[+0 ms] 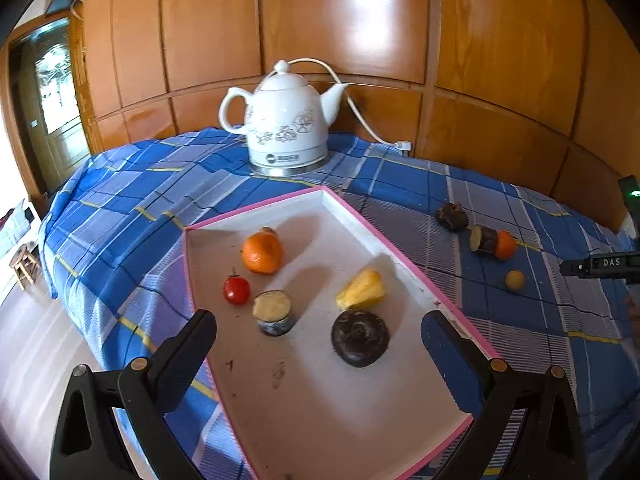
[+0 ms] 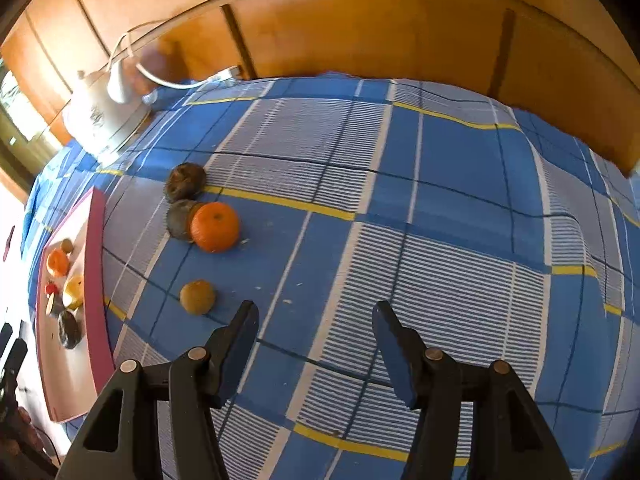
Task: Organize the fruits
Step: 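Reach the left tool to the dark brown round fruit and close on it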
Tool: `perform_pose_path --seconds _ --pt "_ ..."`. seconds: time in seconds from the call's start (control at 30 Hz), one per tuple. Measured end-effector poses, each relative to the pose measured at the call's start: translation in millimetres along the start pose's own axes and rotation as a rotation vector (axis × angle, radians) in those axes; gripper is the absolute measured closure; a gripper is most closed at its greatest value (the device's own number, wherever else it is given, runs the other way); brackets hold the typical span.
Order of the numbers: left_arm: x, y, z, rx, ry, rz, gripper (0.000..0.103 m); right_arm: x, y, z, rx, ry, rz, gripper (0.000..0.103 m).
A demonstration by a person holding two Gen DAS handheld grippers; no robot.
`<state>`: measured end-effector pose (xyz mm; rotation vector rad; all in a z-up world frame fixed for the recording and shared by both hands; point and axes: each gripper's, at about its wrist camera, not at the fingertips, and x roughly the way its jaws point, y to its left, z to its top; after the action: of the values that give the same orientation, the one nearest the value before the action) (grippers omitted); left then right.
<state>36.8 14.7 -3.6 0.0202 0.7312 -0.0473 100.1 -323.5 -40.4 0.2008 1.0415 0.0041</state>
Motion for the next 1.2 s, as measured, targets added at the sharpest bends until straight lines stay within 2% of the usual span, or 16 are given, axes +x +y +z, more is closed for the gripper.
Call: perform_pose_path --seconds 0.2,0.3,0.43,0.7,0.87,1.0,1.2 --pt "3.3 -17.8 16.5 0.045 -0.019 -0.047 0.000 -4.4 -9.4 1.5 0.051 -0.007 0.007 0.043" --pt "11.2 -28.4 27.2 0.058 0.005 -0.113 0.000 -6.4 -8.0 2.2 0.049 -0.013 0.015 0.043" --pt "17.6 -41.0 37.8 0.080 0.003 -0.149 0.000 -9.4 -2.1 2.5 0.031 -0.022 0.033 0.043" --pt "53.9 -56.9 66.6 0.032 0.137 -0.195 0.000 -12.8 6.8 2.8 0.012 -0.029 0.070 0.043" --pt "78.8 -66.3 83.9 -0.009 0.177 -0.188 0.000 -16.2 11.3 2.8 0.000 -0.037 0.087 0.043" --pt "100.5 -78.1 97.8 -0.056 0.229 -0.223 0.002 -15.3 13.6 3.1 0.000 -0.024 0.105 0.043" --pt "134.4 -112.8 114.8 -0.037 0.264 -0.261 0.010 -14.2 12.7 4.1 0.009 -0.009 0.117 0.043"
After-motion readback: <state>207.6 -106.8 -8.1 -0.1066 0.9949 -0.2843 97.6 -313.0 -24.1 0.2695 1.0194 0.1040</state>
